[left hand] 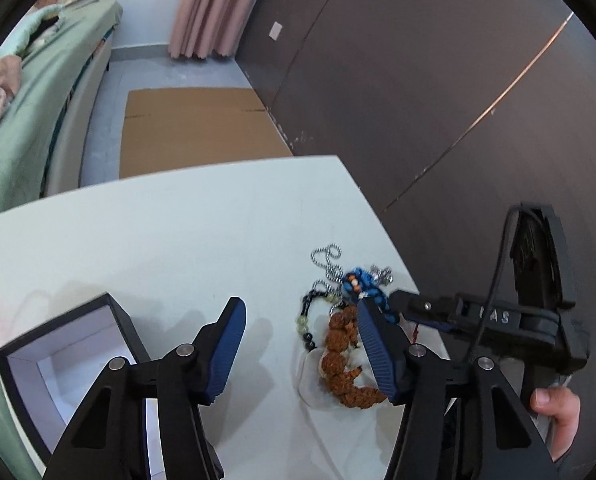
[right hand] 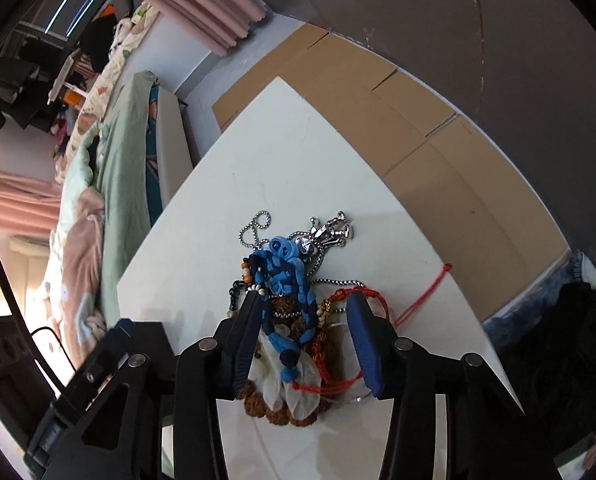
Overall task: Organize jewelry
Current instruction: 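Grasp the blue tassel keychain with the right gripper while the left gripper pins the brown bracelet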
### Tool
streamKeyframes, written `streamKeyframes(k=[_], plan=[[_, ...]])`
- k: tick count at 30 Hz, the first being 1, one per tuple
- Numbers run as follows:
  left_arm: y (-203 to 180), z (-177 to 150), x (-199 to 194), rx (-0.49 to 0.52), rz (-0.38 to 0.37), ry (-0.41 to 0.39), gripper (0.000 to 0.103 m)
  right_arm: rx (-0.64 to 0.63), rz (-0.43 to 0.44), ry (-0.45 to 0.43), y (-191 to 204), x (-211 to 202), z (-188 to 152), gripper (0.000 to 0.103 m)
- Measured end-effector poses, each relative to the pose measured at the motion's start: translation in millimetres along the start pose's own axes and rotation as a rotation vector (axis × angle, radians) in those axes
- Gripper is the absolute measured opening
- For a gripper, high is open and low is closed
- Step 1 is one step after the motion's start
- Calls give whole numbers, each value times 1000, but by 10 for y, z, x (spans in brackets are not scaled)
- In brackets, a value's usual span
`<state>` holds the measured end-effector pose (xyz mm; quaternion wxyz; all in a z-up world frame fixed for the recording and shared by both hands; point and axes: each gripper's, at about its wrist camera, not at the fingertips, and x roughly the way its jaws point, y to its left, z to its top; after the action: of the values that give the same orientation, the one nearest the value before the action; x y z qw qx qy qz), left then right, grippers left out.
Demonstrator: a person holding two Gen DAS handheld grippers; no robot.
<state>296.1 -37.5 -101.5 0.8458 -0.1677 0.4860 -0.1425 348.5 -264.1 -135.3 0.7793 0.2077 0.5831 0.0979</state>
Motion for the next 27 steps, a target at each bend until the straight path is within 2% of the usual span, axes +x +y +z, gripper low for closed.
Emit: streamKeyframes(k=[4, 6, 7, 8, 9, 20, 23, 24, 25, 27], plan=[[0, -40, 58, 3, 0, 19, 57, -13, 26, 33, 64, 137, 22, 42], [5, -45, 76, 0, -2, 25, 57, -13, 27, 44, 78, 187, 31, 28], [11, -51, 80, -2, -1, 27, 57, -7, 39, 39, 72, 187, 39, 24], [13, -53, 92, -3, -1, 29, 57, -1, 55, 37, 64, 180, 39, 12], [14, -56, 96, -4, -2, 32, 57, 7, 67, 35, 55, 162, 34, 11], [-129, -147, 197, 36, -9, 59, 56, 49, 180, -80, 0, -254, -44, 10], [-194, -196, 249, 62, -3, 72, 56, 67, 188, -111, -15, -339, -41, 10], [-212, -207, 266, 69, -1, 76, 55, 71, 185, -115, -34, -355, -40, 10], [-227, -224, 293, 76, 0, 83, 47, 75, 180, -119, -40, -364, -38, 10], [-236, -247, 339, 80, -1, 100, 38, 85, 171, -123, -71, -378, -31, 10]])
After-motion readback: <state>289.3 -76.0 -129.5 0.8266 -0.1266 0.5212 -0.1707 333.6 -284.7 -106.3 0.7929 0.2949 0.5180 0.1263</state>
